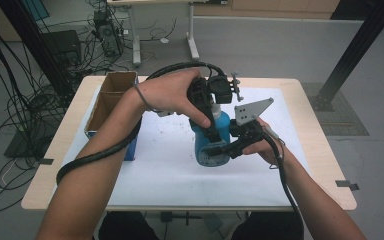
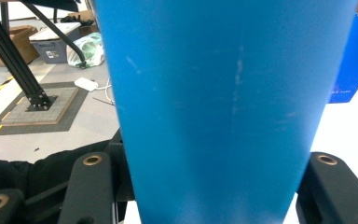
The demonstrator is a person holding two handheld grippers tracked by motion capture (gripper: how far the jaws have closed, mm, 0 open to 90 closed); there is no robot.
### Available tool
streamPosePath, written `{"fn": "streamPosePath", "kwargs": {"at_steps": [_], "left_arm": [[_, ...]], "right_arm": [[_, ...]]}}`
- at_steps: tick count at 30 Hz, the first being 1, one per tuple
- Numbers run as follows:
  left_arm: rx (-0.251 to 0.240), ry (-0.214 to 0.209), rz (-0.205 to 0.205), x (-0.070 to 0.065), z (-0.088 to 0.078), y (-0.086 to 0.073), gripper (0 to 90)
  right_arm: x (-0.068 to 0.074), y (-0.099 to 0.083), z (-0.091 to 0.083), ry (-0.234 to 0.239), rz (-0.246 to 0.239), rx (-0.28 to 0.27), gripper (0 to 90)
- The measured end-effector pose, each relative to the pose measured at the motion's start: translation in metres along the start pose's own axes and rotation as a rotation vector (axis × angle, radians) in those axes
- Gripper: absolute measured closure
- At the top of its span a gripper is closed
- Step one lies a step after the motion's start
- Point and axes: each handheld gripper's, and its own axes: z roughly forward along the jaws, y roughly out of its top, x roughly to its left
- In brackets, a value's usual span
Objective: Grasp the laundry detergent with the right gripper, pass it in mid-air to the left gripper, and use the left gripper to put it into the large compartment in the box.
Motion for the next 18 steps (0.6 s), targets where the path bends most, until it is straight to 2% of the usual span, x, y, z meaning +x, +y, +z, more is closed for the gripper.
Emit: {"fn": "streamPosePath", "kwargs": {"at_steps": [3,15,18], "left_arm": [[0.012,0.0,0.004,0.0001,0.0006,0.0,21.2],[0.008,-0.007,-0.005,0.0009,-0.0009,0.0011,28.2],[0.009,-0.018,-0.007,0.0009,-0.0019,0.0011,30.9]], "right_arm": [[0.0003,0.0002,0.0001,0.0,-0.003,0.002,43.6],[0.0012,0.0006,-0.0001,0.002,-0.001,0.005,43.6],[0.0009,0.0008,-0.0003,0.0,-0.002,0.004,43.6]]}}
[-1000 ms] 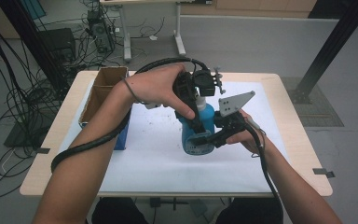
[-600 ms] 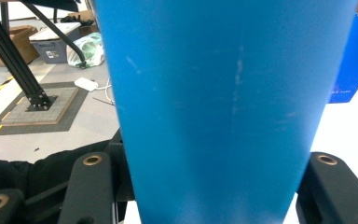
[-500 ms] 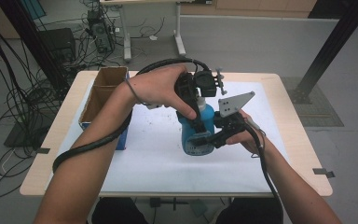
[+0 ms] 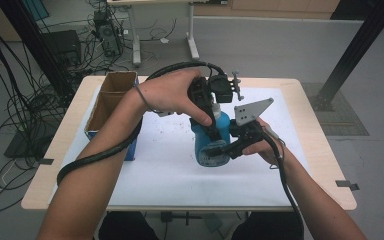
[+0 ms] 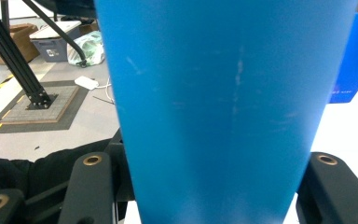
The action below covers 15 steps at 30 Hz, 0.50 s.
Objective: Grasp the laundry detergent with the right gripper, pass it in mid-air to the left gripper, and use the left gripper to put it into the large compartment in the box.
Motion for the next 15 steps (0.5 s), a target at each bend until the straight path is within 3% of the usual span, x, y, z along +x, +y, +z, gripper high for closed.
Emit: {"fn": "streamPosePath", "kwargs": {"at_steps": [15], "left_arm": [[0.009,0.01,-0.007,-0.0006,0.0001,0.0005,37.2]], "right_arm": [[-0.0002,0.0008,0.0003,0.004,-0.008,0.001,43.6]]}}
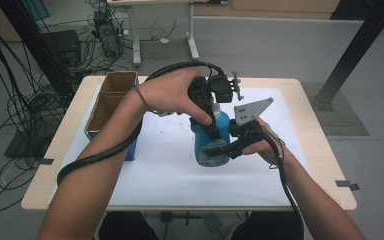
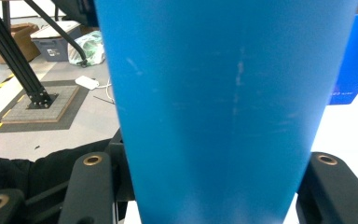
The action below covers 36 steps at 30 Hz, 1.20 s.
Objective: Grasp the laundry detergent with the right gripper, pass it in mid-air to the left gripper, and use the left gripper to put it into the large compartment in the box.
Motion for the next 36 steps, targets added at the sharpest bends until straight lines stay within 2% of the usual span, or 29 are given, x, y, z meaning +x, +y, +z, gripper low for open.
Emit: {"fn": "streamPosePath", "kwargs": {"at_steps": [16,22,31,36], "left_arm": [[-0.005,-0.004,-0.003,0.0008,0.0007,-0.0004,37.3],[-0.031,0.0,-0.007,0.0005,-0.0001,-0.0013,37.3],[-0.023,0.0,0.002,0.0004,-0.0003,-0.0019,37.3],[-0.022,0.001,-0.007,-0.0008,-0.001,-0.002,37.3]], "right_arm": [[0.0001,-0.0003,-0.0002,-0.004,-0.002,0.001,43.7],[0.0006,0.0001,-0.0011,-0.006,0.0,-0.004,43.7],[0.0007,0.0003,-0.0007,-0.007,-0.004,-0.002,43.7],[0.0012,0.0009,-0.0001,-0.006,-0.006,-0.003,43.7]]}}
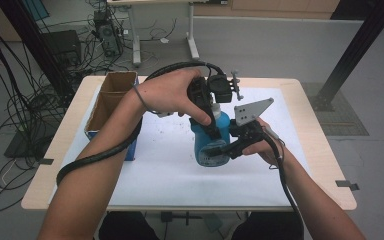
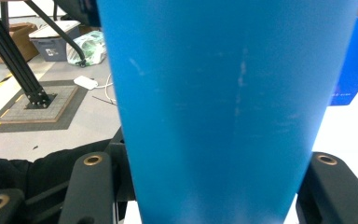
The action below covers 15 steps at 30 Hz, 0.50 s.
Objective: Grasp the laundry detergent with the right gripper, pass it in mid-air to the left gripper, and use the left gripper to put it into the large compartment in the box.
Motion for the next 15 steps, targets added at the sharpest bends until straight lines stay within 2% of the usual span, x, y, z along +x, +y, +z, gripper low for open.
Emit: {"fn": "streamPosePath", "kwargs": {"at_steps": [15], "left_arm": [[0.005,0.0,-0.001,0.0005,-0.0017,-0.0011,37.4]], "right_arm": [[-0.0009,0.0014,0.0014,0.002,-0.003,-0.006,43.7]]}}
